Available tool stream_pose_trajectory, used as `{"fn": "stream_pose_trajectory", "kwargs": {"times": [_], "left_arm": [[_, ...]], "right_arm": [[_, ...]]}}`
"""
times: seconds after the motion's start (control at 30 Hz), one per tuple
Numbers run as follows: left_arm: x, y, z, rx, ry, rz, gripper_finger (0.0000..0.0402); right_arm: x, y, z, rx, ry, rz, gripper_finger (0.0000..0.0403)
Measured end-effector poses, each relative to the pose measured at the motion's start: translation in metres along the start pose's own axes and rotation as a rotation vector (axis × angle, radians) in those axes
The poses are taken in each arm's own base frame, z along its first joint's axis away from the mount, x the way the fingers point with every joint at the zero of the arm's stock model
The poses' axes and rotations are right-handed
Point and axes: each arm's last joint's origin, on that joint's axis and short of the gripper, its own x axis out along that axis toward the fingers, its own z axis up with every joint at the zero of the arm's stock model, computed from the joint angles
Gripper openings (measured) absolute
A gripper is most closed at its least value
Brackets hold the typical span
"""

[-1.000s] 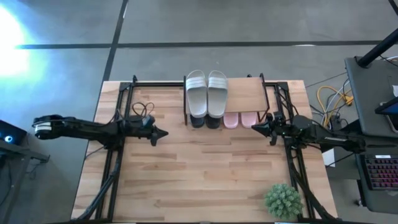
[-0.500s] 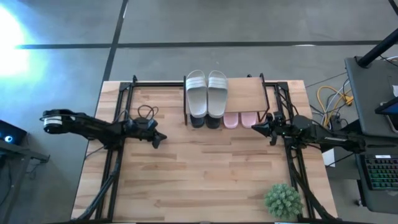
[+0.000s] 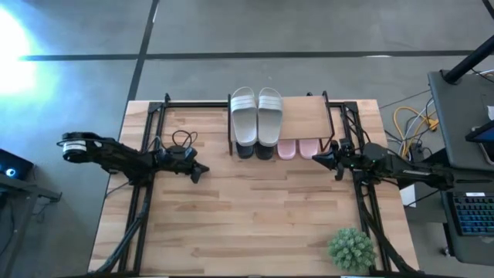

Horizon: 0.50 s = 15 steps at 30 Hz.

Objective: Pick and place slides into the shelf
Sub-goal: Return to Home Position

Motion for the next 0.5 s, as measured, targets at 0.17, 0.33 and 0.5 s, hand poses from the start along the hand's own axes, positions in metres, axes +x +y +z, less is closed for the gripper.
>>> {"fn": "stream_pose_trajectory", "kwargs": {"times": [0.17,0.33,0.5], "left_arm": [[-0.0002,-0.0026,0.0028,0.0,-0.027,-0.036,0.0],[-0.0002,-0.0028,0.003,0.004,-0.029,-0.038,0.0],[0.0,-0.003,0.0033,0.006,-0.03,-0.037,0.0]], "right_arm": [[0.0,0.0001,0.0001,0.0,0.0,0.0,0.0008],[0.0,0.0,0.0001,0.0,-0.001,0.0,0.0008],[0.0,0.0001,0.0001,0.0,0.0,0.0,0.0008]]}}
